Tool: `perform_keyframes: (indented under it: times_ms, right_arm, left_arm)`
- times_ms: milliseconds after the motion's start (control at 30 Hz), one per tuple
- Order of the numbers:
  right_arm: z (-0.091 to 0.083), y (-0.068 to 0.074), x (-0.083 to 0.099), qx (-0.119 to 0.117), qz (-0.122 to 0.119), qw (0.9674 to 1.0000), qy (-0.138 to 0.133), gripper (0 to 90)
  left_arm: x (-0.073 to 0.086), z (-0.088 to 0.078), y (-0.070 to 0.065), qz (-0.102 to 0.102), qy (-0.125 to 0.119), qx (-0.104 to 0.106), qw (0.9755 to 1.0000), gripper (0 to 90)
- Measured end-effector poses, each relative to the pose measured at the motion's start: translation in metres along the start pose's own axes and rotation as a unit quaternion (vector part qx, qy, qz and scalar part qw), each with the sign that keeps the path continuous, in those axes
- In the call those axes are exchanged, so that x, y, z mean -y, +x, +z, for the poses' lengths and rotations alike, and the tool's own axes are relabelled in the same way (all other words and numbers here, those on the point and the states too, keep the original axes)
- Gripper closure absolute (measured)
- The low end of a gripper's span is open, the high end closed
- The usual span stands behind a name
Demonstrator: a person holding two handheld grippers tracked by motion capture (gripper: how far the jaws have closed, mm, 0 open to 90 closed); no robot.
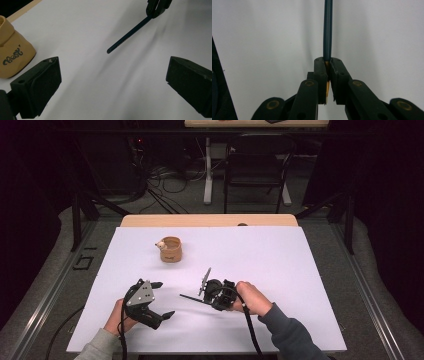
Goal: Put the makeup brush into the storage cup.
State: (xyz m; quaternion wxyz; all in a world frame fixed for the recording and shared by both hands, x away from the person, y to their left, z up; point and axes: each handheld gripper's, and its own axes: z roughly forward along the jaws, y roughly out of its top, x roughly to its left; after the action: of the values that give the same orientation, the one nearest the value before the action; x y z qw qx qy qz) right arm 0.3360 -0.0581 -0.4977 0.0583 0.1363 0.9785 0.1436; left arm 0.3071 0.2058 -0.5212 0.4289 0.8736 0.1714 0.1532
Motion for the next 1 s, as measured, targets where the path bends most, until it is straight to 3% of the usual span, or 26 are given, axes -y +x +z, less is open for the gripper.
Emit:
perform_keyframes:
  times_ms: [333, 600, 733, 800, 933, 967, 1000]
  right_arm:
    - [-0.001, 0.001, -0.004, -0.001, -0.015, 0.9999, -0.003, 84.5]
    - [0.0, 0.002, -0.006, -0.003, -0.029, 0.9996, -0.003, 84.5]
    - [0.001, 0.004, -0.008, -0.003, -0.04, 0.9992, -0.001, 84.5]
    - [0.001, 0.005, -0.008, 0.0, -0.04, 0.9992, 0.002, 84.5]
    - [0.001, 0.005, -0.009, 0.0, -0.046, 0.9989, 0.004, 84.5]
    - [0.001, 0.006, -0.009, 0.001, -0.05, 0.9987, 0.007, 84.5]
    - [0.001, 0.006, -0.009, 0.001, -0.05, 0.9987, 0.007, 84.5]
  left_arm:
    - [-0.008, 0.007, 0.004, 0.007, 0.016, 0.027, 0.9995, 0.0]
    - [-0.017, 0.015, 0.006, 0.025, 0.043, 0.056, 0.9972, 0.0]
    - [-0.021, 0.019, 0.007, 0.037, 0.06, 0.065, 0.9954, 0.0]
    - [-0.024, 0.022, 0.006, 0.049, 0.077, 0.073, 0.9931, 0.0]
    - [-0.028, 0.026, 0.004, 0.06, 0.093, 0.075, 0.991, 0.1]
    - [-0.03, 0.029, 0.002, 0.068, 0.105, 0.082, 0.9887, 0.1]
    - [-0.03, 0.029, 0.002, 0.068, 0.105, 0.082, 0.9887, 0.1]
